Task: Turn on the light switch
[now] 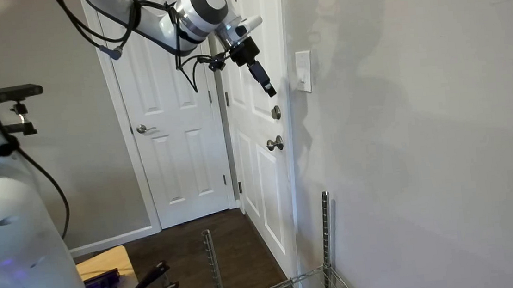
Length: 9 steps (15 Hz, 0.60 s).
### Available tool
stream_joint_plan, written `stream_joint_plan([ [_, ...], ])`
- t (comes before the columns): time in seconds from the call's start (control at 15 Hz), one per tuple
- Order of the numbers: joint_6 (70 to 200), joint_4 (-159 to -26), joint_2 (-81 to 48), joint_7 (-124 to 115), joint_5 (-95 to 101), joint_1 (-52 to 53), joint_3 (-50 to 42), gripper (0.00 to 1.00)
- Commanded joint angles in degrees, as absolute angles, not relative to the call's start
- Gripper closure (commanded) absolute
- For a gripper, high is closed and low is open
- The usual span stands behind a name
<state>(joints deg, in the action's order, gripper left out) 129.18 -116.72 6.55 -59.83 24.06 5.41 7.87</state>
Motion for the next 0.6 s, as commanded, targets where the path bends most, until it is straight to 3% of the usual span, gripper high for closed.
stream_joint_plan([
  [0.0,126.9,-116.2,6.7,-56.8,19.7,4.8,7.4,0.0],
  [0.53,128.2,-116.5,6.4,-59.2,21.7,4.7,7.7,0.0],
])
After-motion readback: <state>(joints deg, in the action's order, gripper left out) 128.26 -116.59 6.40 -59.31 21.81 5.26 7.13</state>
